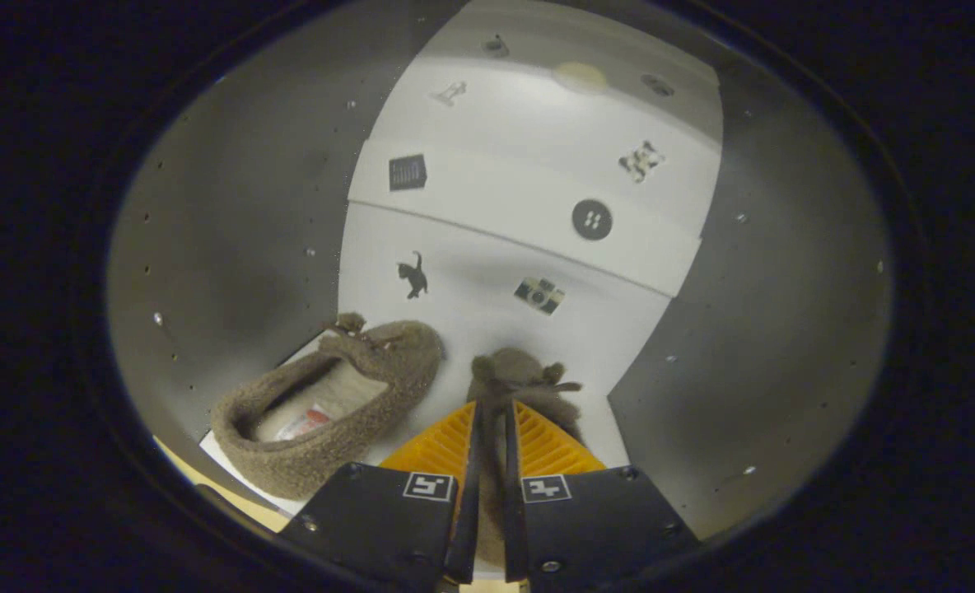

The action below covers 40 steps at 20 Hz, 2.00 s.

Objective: Open the shoe cabinet door, grab the shoes and put them into the shoe cabinet, then close the shoe cabinet door.

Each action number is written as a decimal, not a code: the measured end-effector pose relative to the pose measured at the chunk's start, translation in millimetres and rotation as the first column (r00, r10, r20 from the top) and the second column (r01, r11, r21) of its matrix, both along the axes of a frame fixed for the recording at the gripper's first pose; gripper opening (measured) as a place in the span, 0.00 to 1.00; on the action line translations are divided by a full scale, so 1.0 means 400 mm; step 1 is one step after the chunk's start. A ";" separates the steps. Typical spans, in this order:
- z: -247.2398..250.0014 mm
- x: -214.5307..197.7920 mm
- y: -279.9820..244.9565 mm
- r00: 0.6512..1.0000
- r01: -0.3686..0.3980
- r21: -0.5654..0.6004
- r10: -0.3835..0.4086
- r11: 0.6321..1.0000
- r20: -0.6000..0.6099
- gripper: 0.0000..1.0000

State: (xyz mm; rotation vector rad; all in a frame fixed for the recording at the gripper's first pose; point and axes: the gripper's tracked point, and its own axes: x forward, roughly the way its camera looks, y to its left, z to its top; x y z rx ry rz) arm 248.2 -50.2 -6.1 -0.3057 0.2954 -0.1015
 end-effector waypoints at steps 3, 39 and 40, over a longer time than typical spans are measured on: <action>0.075 -0.078 0.037 0.993 -0.035 0.050 0.029 0.998 0.114 0.33; 0.241 -1.455 -0.224 0.929 -0.262 0.214 0.186 0.941 0.318 1.00; 0.250 -1.470 -0.260 0.929 -0.240 0.213 0.160 0.947 0.334 1.00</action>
